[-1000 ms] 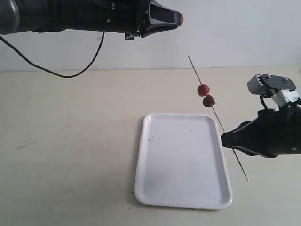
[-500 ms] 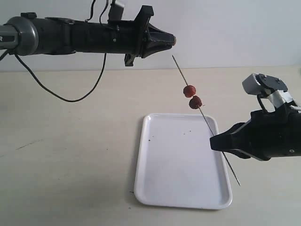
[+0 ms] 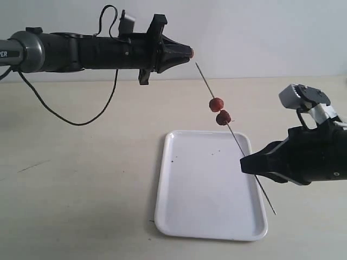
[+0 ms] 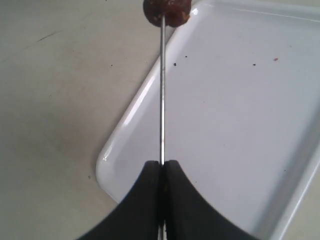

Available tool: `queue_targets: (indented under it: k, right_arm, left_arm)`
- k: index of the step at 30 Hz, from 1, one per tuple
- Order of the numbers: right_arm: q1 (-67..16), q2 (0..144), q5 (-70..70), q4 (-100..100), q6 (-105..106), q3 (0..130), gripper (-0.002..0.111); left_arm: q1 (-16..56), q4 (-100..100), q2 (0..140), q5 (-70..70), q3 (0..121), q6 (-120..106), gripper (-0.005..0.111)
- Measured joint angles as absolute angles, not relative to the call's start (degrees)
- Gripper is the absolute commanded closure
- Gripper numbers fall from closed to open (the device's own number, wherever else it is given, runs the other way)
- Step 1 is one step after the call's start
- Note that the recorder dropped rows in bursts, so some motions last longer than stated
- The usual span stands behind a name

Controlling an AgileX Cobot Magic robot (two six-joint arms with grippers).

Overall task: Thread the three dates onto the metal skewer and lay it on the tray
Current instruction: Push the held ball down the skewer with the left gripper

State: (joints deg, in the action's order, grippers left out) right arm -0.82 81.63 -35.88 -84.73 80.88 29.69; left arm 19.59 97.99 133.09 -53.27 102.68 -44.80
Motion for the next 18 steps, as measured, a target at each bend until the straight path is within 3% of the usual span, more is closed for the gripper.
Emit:
queue_targets:
  k: [18]
  right_arm:
    - [-0.82,81.63,-36.0,-85.91,81.72,29.69,0.108]
  left_arm:
    - [21.04,98.89,133.09,-56.19,102.68,-42.87,0.093]
